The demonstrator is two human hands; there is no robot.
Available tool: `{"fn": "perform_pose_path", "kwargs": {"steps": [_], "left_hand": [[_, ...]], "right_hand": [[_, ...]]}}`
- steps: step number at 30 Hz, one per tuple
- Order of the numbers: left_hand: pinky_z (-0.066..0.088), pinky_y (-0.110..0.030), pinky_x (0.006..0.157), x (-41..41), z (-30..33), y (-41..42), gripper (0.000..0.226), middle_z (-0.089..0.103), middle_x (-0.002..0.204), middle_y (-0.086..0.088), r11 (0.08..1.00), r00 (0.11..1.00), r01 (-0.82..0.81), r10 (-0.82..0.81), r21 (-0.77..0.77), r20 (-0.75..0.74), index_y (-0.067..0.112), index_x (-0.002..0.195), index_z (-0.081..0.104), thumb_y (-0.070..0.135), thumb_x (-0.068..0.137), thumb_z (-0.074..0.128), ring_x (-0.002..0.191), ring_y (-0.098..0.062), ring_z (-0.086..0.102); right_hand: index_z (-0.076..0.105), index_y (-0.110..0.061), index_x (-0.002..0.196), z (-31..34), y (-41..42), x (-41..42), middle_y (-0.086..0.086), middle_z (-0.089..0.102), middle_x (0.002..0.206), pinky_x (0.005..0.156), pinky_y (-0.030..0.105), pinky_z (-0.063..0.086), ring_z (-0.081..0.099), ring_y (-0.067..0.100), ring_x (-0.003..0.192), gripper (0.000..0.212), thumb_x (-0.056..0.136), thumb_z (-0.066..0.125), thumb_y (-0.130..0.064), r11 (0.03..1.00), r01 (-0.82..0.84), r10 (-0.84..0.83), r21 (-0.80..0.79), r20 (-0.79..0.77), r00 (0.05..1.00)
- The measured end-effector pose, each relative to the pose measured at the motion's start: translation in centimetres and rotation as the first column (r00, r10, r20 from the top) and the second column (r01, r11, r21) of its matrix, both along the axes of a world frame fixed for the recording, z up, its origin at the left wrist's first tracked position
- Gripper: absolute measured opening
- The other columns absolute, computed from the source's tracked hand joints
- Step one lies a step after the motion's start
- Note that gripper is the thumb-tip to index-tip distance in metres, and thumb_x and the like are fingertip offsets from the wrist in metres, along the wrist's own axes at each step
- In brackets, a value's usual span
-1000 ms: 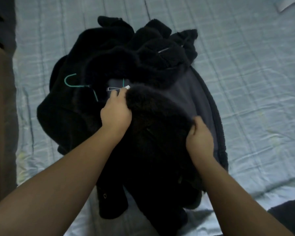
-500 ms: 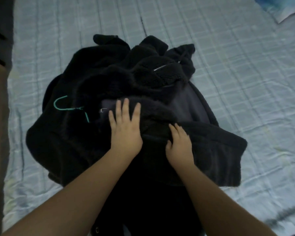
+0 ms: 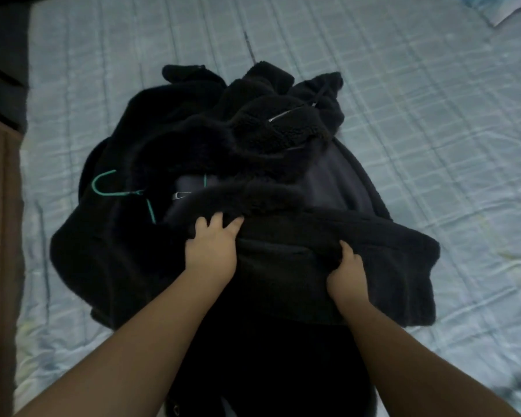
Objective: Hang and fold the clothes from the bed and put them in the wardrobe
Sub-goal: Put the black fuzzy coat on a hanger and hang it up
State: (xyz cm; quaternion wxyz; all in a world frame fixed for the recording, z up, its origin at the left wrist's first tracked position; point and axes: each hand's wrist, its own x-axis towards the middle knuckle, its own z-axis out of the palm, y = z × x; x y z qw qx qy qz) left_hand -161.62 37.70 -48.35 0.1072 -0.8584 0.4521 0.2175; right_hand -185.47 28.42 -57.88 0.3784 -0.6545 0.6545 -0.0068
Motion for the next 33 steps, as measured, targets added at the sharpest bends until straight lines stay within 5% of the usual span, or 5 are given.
{"fn": "perform_pose_path", "kwargs": {"steps": [8,20,25,29,33], "left_hand": [[0.048,-0.039,0.084,1.6,3.5,3.7,0.073,0.017,0.149,-0.01,0.963,0.961,-0.271,0.27,0.01,0.058,0.038,0.153,0.022,0.02,0.092,0.057,0.128,-0.033,0.031],[0.035,-0.049,0.103,0.8,5.0,0.7,0.039,0.05,0.138,0.002,0.971,0.994,0.009,0.018,-0.24,0.109,0.032,0.134,0.052,0.036,0.095,0.047,0.13,-0.024,0.041],[0.0,-0.057,0.121,2.1,-0.1,-1.8,0.062,0.001,0.168,-0.004,0.956,0.966,0.258,-0.253,-0.143,0.053,0.039,0.157,0.015,0.047,0.1,0.037,0.153,-0.029,-0.008],[0.009,-0.055,0.121,3.6,-1.9,-3.7,0.051,0.023,0.163,-0.009,0.946,0.964,0.265,-0.255,-0.185,0.076,0.031,0.149,0.039,0.049,0.1,0.038,0.153,-0.031,0.007],[0.024,-0.046,0.118,4.5,-1.6,-9.0,0.054,0.037,0.154,-0.008,0.852,0.964,0.267,-0.245,-0.45,0.107,0.021,0.143,0.045,0.023,0.091,0.059,0.148,-0.029,0.022]], "right_hand": [[0.067,-0.007,0.116,3.5,-1.9,5.6,0.014,0.053,0.113,0.104,0.042,0.043,0.052,0.032,0.105,0.048,0.077,0.048,0.015,0.901,-0.103,0.217,-0.421,0.232,0.948],[0.037,-0.035,0.152,2.6,-1.4,4.5,-0.003,0.03,0.16,0.114,0.055,0.03,0.024,0.021,0.146,0.06,0.095,0.054,-0.029,0.93,-0.214,0.226,-0.3,0.006,0.974],[0.007,-0.042,0.158,-0.8,-1.7,3.6,-0.01,0.007,0.168,0.122,0.053,0.015,0.006,0.022,0.154,0.06,0.103,0.027,-0.056,0.855,-0.5,0.518,0.138,-0.205,0.83],[0.049,-0.039,0.141,0.5,-3.7,5.6,-0.008,0.042,0.152,0.11,0.052,0.031,0.032,0.02,0.142,0.048,0.098,0.038,-0.058,0.916,-0.402,0.391,0.009,-0.253,0.885],[0.062,-0.02,0.119,2.3,-7.8,11.1,0.003,0.062,0.117,0.09,0.033,0.044,0.06,0.024,0.11,0.025,0.096,0.06,-0.03,0.982,-0.013,0.068,-0.191,0.287,0.956]]}}
